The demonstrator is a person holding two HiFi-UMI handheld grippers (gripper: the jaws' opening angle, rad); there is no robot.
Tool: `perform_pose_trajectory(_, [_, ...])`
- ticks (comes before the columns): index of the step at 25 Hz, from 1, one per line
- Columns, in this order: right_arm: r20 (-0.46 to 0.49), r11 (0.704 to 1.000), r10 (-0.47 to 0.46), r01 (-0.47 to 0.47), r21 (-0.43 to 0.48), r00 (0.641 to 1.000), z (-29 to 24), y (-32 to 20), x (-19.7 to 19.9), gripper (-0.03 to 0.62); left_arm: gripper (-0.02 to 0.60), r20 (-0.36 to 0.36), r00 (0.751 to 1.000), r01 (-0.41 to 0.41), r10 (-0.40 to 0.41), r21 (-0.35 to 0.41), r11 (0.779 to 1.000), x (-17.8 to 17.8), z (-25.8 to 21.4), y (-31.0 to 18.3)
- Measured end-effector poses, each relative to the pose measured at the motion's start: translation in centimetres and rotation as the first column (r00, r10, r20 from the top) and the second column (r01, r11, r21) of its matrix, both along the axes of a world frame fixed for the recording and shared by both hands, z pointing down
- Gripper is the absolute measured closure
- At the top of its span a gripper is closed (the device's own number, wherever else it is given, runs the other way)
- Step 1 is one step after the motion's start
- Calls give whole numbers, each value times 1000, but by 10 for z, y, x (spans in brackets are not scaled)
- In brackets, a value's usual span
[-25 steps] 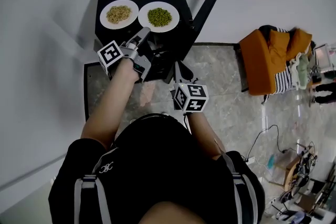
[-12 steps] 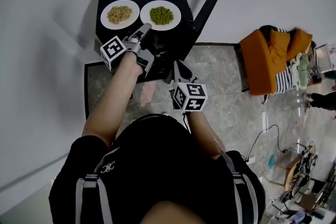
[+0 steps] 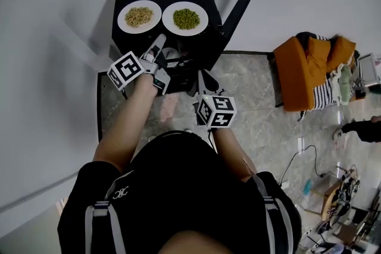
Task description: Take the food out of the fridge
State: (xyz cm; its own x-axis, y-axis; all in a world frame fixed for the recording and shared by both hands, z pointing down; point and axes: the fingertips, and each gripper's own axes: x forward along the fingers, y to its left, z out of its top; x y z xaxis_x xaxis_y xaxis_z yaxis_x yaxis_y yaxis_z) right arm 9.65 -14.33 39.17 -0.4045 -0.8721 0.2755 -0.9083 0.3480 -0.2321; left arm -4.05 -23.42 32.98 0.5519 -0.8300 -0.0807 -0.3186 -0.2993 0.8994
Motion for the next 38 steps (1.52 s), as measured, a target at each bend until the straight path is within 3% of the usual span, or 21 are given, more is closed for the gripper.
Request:
perform_pose_trajectory(2, [1, 1000, -9, 9, 8, 1000, -3, -2, -3, 594, 578, 187, 982, -22, 9, 69, 997, -1, 1, 11])
perform_pose_trajectory(5, [1, 1000, -21, 21, 20, 1000, -7, -3, -11, 594, 578, 437, 899, -71, -13, 176, 982, 1, 1, 29])
perform_pose_trajectory(7, [-1, 999, -30, 30, 31, 1000, -10, -3, -15, 594, 578, 584, 810, -114, -59, 256, 960, 4, -1, 43])
perform_pose_trajectory(9, [-1, 998, -41, 41, 47, 999, -16, -1, -21, 594, 578, 704, 698, -157, -133, 332, 930, 4, -3, 57])
perform_pose_trajectory(12, [3, 996, -56, 56, 64, 998, -21, 3, -28, 594, 578, 812, 539, -223, -224, 394, 892, 4, 0, 76])
perform_pose_trajectory(13, [4, 996, -62, 61, 67, 998, -21, 4, -31, 594, 578, 831, 506, -239, -232, 394, 888, 5, 5, 81])
perform_pose_trajectory(14, [3, 996, -67, 67, 66, 998, -21, 4, -34, 594, 578, 843, 487, -251, -227, 384, 888, 6, 10, 85])
perform_pose_trajectory(16, [-1, 995, -76, 76, 60, 997, -18, 6, -39, 594, 579, 853, 483, -261, -198, 356, 897, 7, 21, 90])
perform_pose_trajectory(27, [-7, 994, -103, 103, 38, 995, -9, 13, -60, 594, 580, 826, 546, -188, -139, 282, 941, -11, 42, 96])
perform_pose_trajectory(33, [-20, 994, -108, 109, 26, 994, -6, 17, -71, 594, 580, 828, 547, -134, -121, 229, 964, -31, 53, 99])
perform_pose_trajectory(38, [-41, 993, -119, 119, -3, 992, 6, 24, -85, 594, 580, 828, 547, -130, -123, 229, 965, -46, 60, 106])
